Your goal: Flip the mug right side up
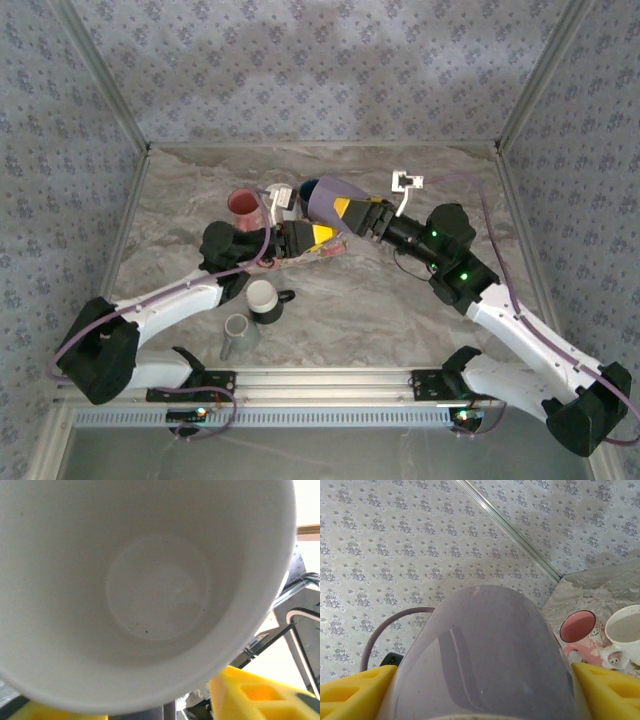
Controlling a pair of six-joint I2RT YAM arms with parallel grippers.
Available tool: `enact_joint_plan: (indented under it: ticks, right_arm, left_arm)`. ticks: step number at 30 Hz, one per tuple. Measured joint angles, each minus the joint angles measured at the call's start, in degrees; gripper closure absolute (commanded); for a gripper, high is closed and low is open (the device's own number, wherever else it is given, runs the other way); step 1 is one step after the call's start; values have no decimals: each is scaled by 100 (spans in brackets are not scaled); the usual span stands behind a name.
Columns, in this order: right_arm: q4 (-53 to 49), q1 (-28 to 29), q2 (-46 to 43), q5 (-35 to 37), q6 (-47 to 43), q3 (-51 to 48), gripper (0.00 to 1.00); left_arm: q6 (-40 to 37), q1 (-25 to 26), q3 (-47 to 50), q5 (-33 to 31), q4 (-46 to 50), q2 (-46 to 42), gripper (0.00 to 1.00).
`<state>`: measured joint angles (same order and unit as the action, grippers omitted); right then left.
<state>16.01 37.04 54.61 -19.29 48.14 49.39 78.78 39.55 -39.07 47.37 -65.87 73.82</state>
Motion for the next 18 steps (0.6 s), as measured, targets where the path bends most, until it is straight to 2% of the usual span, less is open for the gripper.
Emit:
enact_joint_plan:
  ticks: [4,8,9,14,18]
  right_arm:
    - [140,33,4,22,57,-13,39]
    - [315,50,20,11,-7,-55,36]
    - [367,52,20,4,-13,-68,32]
    - [378,92,20,46,-7,-76,0]
    - [160,186,-24,153,-39,-72,0]
  left_arm:
    - [46,0,-15,17,-118,70,77]
    - [251,4,-15,20,-186,79,99]
    - [280,4,-15,13,-216,76,100]
    - [208,11,-15,50,-201,52,100]
    - [-199,20,-15,138,319,-122,100]
